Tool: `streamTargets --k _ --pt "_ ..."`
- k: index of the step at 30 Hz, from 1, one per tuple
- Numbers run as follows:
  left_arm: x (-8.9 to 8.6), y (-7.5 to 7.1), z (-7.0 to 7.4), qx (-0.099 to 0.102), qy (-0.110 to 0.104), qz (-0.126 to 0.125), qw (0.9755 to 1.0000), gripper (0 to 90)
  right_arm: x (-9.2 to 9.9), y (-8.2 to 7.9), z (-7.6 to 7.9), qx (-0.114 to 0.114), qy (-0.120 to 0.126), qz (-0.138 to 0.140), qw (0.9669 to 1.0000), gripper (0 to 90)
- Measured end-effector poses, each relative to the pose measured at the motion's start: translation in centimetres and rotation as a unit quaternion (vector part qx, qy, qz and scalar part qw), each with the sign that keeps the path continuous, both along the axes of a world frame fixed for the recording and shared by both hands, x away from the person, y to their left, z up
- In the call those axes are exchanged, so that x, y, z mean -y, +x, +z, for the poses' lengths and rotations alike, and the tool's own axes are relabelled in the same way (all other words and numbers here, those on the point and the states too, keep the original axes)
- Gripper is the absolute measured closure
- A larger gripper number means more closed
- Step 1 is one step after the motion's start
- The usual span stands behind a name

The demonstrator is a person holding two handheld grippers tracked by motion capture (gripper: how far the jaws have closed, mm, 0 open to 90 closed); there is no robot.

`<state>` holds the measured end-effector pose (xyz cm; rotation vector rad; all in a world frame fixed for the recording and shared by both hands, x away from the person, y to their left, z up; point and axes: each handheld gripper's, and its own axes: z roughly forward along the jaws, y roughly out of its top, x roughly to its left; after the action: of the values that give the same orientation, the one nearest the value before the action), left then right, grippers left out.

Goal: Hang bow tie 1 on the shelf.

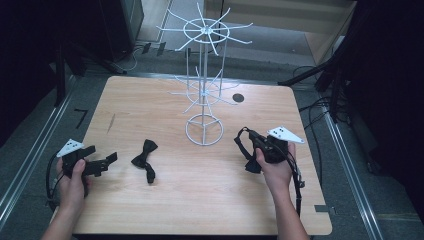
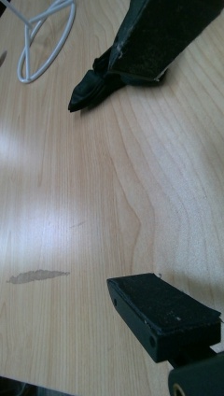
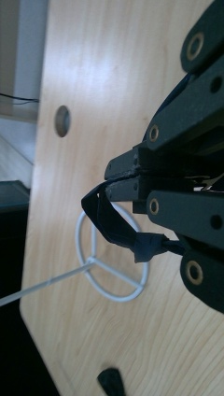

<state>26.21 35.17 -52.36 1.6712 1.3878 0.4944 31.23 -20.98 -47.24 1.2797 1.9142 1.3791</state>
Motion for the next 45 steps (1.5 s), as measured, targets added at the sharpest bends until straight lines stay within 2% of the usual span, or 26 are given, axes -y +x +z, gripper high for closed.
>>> streamTargets --k 4,6,10,14,15,17,19,25,28,29,34,45 --pt "0.3 -0.1 0.1 0.003 0.013 -0.002 0.9999 1.4 0.0 0.0 1.2 0.014 0.007 0.003 0.9999 89.8" --pt "0.2 -0.1 0.0 0.006 0.011 0.002 0.9999 1.4 -0.1 0.3 2.2 0.020 0.011 0.005 0.9997 89.8" --pt "0.2 -0.2 0.1 0.008 0.011 0.009 0.9999 1.4 -0.5 1.0 3.2 0.028 0.008 0.014 0.9995 89.8" --pt "0.3 -0.2 0.1 0.011 0.018 0.009 0.9997 1.4 -1.0 1.8 3.7 0.028 0.003 0.022 0.9994 89.8" --pt "0.3 -0.3 0.1 0.011 0.019 0.011 0.9997 1.4 -1.2 2.3 4.0 0.024 0.014 0.026 0.9993 89.8" --pt "0.3 -0.4 0.1 0.015 0.021 0.017 0.9995 1.4 -1.3 2.6 4.2 0.022 0.019 0.027 0.9992 89.8" --pt "0.4 -0.4 0.1 0.019 0.023 0.021 0.9993 1.4 -1.3 3.4 4.3 0.022 0.032 0.021 0.9990 89.8" --pt "0.4 -0.4 0.1 0.022 0.023 0.029 0.9991 1.4 -0.8 4.3 4.4 0.025 0.031 0.010 0.9992 89.8" --pt "0.5 -0.5 0.2 0.030 0.026 0.029 0.9988 1.4 -0.5 4.3 4.5 0.027 0.041 0.006 0.9988 89.8" --pt "0.6 -0.7 0.2 0.038 0.028 0.022 0.9986 1.4 -0.5 4.2 4.6 0.027 0.042 0.007 0.9987 89.8" --pt "0.7 -1.0 0.2 0.038 0.032 0.006 0.9987 1.4 -0.6 3.7 4.8 0.033 0.036 0.009 0.9987 89.7" --pt "0.8 -1.0 0.2 0.036 0.035 0.007 0.9987 1.4 -0.6 2.0 6.5 0.062 0.048 0.009 0.9969 89.7"
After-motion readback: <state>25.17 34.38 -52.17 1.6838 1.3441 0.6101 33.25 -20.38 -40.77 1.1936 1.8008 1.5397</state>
